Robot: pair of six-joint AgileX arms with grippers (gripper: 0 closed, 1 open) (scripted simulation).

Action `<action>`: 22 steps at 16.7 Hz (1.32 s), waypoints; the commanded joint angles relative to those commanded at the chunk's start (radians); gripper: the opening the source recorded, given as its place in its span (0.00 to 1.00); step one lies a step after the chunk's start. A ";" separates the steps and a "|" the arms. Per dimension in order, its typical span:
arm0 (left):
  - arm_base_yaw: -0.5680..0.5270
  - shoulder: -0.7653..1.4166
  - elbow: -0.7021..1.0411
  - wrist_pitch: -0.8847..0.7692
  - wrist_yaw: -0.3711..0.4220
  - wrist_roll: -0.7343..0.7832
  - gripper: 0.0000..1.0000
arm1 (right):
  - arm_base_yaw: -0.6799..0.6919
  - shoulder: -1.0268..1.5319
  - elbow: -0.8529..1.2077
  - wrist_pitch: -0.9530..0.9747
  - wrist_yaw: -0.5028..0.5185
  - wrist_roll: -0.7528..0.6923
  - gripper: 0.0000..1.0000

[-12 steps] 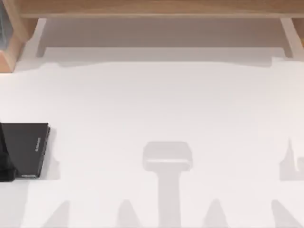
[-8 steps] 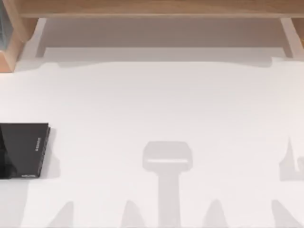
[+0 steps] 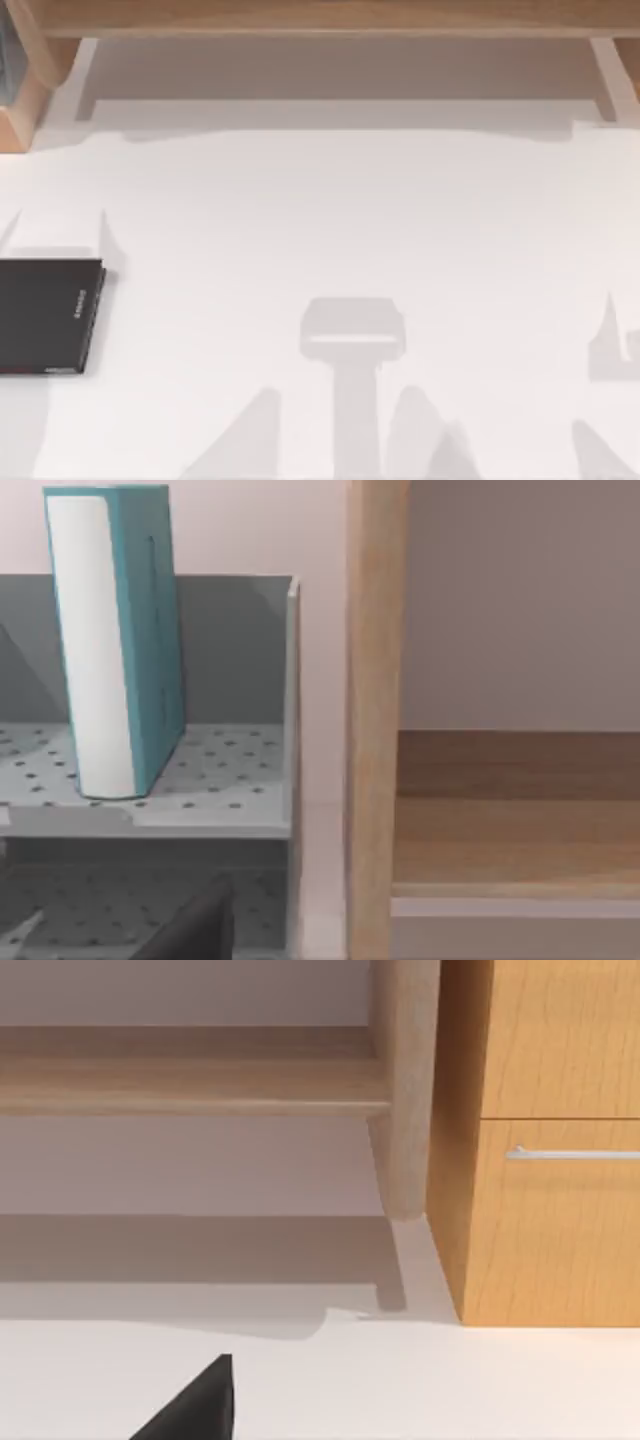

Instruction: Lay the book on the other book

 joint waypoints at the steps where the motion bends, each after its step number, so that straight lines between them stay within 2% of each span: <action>1: 0.019 0.105 0.070 0.030 0.021 0.000 1.00 | 0.000 0.000 0.000 0.000 0.000 0.000 1.00; 8: 0.149 0.869 0.556 0.237 0.166 0.001 1.00 | 0.000 0.000 0.000 0.000 0.000 0.000 1.00; 12: 0.209 1.202 0.779 0.333 0.233 0.001 1.00 | 0.000 0.000 0.000 0.000 0.000 0.000 1.00; 16: 0.247 1.393 0.922 0.393 0.275 0.002 1.00 | 0.000 0.000 0.000 0.000 0.000 0.000 1.00; 22: 0.256 1.433 0.955 0.408 0.285 0.002 1.00 | 0.000 0.000 0.000 0.000 0.000 0.000 1.00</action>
